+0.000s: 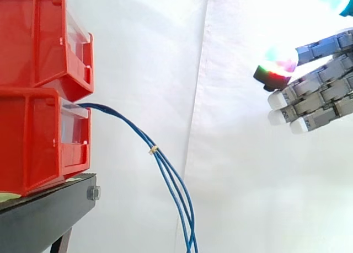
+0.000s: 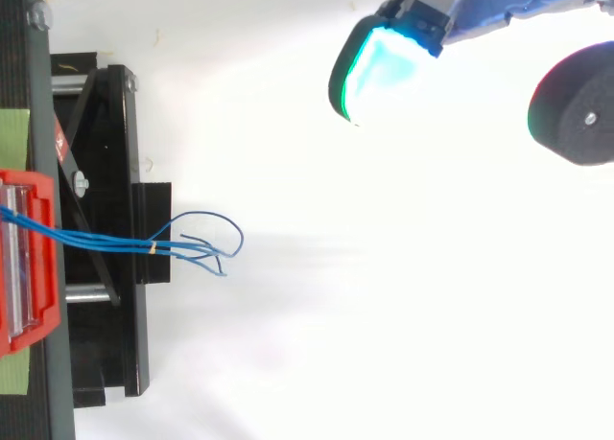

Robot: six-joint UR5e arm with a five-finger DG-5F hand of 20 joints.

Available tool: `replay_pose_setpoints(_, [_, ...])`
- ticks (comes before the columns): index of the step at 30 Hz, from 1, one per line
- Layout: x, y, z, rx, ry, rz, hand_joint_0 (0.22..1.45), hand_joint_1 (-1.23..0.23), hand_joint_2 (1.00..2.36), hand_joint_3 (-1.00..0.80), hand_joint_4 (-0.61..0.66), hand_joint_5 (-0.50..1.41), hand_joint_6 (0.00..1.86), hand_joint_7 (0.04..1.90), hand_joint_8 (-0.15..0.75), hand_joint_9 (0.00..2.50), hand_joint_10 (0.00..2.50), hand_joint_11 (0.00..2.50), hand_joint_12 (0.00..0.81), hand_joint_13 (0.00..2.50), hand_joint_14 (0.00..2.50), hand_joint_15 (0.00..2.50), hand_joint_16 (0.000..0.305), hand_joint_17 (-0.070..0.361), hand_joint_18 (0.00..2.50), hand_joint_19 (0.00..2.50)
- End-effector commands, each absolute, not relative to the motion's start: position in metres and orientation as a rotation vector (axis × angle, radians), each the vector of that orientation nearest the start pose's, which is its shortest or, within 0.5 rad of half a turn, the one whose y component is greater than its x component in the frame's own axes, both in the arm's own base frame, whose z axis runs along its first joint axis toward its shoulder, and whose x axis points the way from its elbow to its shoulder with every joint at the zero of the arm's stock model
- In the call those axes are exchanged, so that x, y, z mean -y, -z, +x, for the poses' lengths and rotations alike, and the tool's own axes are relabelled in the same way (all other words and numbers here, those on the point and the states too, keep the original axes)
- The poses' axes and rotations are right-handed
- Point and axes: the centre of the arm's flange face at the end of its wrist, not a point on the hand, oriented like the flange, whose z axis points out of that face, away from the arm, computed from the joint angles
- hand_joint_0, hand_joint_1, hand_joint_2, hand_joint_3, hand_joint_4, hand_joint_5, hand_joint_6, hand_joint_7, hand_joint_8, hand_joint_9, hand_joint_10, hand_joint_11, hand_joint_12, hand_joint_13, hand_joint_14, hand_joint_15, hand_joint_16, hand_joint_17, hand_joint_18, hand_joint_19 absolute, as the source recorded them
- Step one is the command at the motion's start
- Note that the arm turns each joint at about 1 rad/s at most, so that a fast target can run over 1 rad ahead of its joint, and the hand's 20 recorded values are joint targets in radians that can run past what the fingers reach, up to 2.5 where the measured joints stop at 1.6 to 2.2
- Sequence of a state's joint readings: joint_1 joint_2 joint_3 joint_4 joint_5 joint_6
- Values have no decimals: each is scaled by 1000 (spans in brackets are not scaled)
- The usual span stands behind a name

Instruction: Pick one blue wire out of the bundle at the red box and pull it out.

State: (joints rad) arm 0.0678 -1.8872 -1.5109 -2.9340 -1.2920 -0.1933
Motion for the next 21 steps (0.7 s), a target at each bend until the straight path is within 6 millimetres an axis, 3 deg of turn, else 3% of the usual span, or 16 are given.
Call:
replay_pose_setpoints(1, [114, -349, 621, -1196, -884, 1200, 519, -462, 1003, -463, 358, -174, 502, 785, 346, 624, 3, 123, 423, 377, 0, 65, 60, 134, 300, 171])
replay_pose_setpoints(21, [96, -325, 640, -1139, -833, 1197, 523, -466, 1004, -463, 364, -171, 502, 790, 349, 640, 5, 126, 424, 386, 3, 76, 59, 133, 304, 180])
